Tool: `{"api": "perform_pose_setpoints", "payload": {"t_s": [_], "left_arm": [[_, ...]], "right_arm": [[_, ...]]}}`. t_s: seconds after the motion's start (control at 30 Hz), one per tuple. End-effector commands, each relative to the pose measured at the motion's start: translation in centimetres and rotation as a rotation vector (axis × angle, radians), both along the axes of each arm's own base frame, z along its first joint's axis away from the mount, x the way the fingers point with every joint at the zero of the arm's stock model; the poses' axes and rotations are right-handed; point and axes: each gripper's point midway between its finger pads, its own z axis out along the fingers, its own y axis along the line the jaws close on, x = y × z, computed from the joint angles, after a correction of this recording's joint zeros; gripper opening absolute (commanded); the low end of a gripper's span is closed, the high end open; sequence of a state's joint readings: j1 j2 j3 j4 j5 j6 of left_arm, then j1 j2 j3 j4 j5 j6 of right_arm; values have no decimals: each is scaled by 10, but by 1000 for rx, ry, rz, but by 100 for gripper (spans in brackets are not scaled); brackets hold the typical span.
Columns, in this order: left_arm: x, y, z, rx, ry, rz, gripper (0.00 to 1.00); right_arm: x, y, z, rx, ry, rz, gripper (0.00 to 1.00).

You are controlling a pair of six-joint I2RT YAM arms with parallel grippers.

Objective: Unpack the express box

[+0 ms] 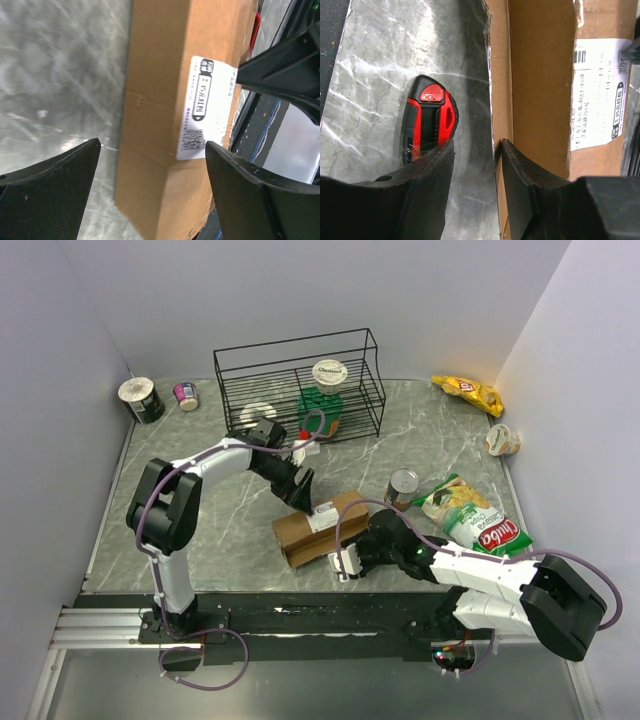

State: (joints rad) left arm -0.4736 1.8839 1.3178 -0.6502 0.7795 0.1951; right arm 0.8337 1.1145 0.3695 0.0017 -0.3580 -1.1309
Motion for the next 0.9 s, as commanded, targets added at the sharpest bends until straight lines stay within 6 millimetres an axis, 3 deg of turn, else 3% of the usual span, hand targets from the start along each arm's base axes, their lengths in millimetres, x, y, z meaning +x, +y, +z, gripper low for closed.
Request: {"api": "perform_pose_setpoints", "payload": {"t_s": [0.0, 0.37, 0.47, 0.5, 0.53, 0.6, 0.63, 0.7, 0.73, 0.77, 0.83, 0.87], "left_arm": [[16, 1, 18, -74, 5, 12, 91], [12, 6, 23, -112, 26, 10, 91], [12, 6, 25, -115, 20, 8, 91], [12, 6, 27, -116, 15, 9, 92], [14, 8, 31, -118, -7, 9, 93], [18, 11, 37, -116, -55, 17, 93], [20, 13, 50, -121, -107, 25, 95], [26, 19, 55, -104, -200, 52, 97], [27, 22, 76, -124, -287, 56, 99], [21, 26, 75, -118, -308, 66, 100], [25, 31, 101, -141, -450, 95, 96], [20, 34, 100, -140, -463, 96, 96]], "right_arm": [[-2, 1, 0, 5, -11, 12, 49], [23, 22, 27, 95, -109, -14, 42], [23, 23, 26, 84, -122, 6, 19], [25, 22, 27, 79, -133, 4, 4], [27, 23, 31, 80, -160, 11, 0], [34, 24, 44, 88, -200, -2, 0], [35, 23, 47, 80, -204, -3, 0], [42, 29, 77, 117, -251, -7, 0], [43, 31, 87, 127, -269, 5, 0], [43, 33, 104, 146, -290, 13, 0], [39, 36, 118, 156, -312, 61, 0], [37, 37, 130, 166, -329, 77, 0]]}}
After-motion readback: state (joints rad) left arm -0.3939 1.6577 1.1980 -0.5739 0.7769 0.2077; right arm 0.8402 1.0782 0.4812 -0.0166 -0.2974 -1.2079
